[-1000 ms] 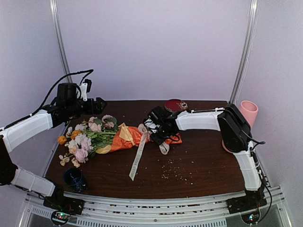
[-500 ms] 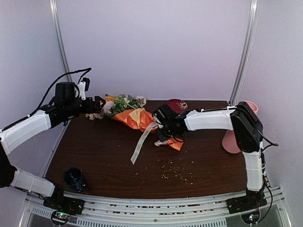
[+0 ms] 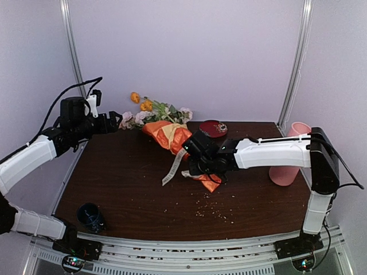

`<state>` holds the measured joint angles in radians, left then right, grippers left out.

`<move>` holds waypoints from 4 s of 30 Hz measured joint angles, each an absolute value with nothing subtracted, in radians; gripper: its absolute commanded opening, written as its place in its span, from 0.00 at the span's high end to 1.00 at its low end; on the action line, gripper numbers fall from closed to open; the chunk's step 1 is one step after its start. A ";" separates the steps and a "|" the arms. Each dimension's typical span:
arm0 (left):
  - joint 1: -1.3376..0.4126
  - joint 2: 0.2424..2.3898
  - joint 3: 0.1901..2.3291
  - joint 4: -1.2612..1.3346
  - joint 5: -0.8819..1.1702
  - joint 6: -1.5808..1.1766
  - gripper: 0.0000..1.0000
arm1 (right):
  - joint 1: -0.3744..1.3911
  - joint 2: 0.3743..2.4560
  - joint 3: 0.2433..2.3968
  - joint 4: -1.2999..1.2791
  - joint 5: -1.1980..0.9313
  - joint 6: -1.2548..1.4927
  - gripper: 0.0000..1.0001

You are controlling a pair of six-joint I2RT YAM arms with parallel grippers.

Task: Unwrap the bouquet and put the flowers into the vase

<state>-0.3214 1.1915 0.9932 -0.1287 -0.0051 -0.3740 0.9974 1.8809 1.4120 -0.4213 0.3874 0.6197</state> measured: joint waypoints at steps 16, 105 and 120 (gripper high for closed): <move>-0.321 1.186 0.989 -0.130 -0.054 -0.385 0.05 | 1.194 2.093 1.602 -0.922 0.610 1.377 0.62; -0.796 1.563 0.765 0.128 0.189 -0.715 0.20 | 0.991 1.411 0.833 -0.017 0.218 0.571 0.28; -0.912 1.649 0.814 0.120 0.221 -0.654 0.45 | 0.919 1.653 1.005 -0.011 0.228 0.575 0.36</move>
